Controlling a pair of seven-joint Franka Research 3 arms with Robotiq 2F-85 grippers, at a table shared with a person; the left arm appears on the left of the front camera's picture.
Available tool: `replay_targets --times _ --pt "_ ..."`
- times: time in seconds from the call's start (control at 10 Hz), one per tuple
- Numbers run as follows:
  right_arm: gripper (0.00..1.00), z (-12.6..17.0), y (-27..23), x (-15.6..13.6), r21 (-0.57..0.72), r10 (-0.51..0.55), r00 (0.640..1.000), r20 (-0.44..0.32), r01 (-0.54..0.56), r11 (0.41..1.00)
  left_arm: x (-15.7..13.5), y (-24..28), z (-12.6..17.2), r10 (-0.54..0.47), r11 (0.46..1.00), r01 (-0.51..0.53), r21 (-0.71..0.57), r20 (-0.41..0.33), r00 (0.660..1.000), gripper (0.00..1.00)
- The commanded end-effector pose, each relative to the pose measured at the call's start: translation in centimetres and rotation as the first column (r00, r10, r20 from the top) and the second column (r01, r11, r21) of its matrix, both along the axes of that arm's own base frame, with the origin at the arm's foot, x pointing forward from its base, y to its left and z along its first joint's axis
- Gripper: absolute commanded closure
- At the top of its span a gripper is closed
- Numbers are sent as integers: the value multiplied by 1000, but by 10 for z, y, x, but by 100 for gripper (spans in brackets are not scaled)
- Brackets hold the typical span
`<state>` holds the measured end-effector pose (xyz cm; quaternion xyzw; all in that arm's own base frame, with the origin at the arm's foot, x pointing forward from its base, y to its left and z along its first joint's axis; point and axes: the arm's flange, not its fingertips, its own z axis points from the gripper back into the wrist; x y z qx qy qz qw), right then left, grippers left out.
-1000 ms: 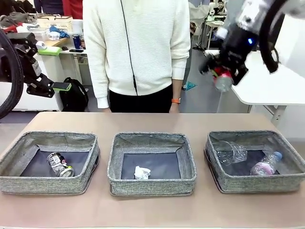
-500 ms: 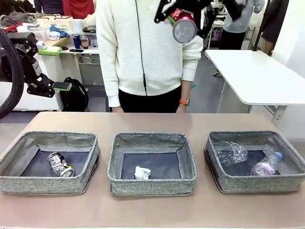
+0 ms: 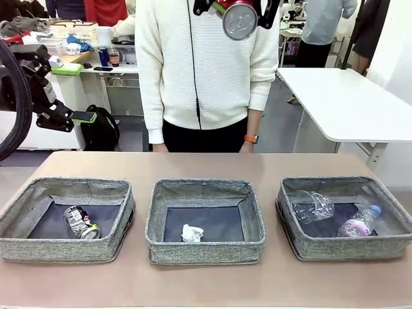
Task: Sort the waste into the appropriate baskets.
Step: Pick up the waste item pointed out by the person.
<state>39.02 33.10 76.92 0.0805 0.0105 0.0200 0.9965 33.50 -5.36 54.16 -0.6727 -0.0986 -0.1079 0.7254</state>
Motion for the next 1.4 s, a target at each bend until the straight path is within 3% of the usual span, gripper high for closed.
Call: replay_targets --times 0.0,0.1,0.6,0.8,1.0,1.1,1.3 --pt "97 21 6 4 -4 -24 1000 -17 24 1000 -1 -2 3 0 1000 0 -26 -1 1000 0" --pt "97 23 11 2 13 -59 996 -71 60 998 -1 -2 3 0 1000 0 -26 -1 1000 0" --pt "97 3 30 4 5 -269 949 -165 273 962 -1 -2 3 0 1000 0 -26 -1 1000 0" --pt "97 -6 39 5 -27 -271 943 -195 271 962 -1 -2 3 0 1000 0 -26 -1 1000 0" --pt "97 -7 39 10 -47 -307 934 -181 303 952 -1 -2 3 0 1000 0 -26 -1 1000 0" --pt "97 -8 37 13 -61 -306 943 -133 300 952 -1 -2 3 0 1000 0 -26 -1 1000 0" --pt "97 -23 31 6 -33 -263 949 -175 261 965 -1 -2 3 0 1000 0 -26 -1 1000 0"
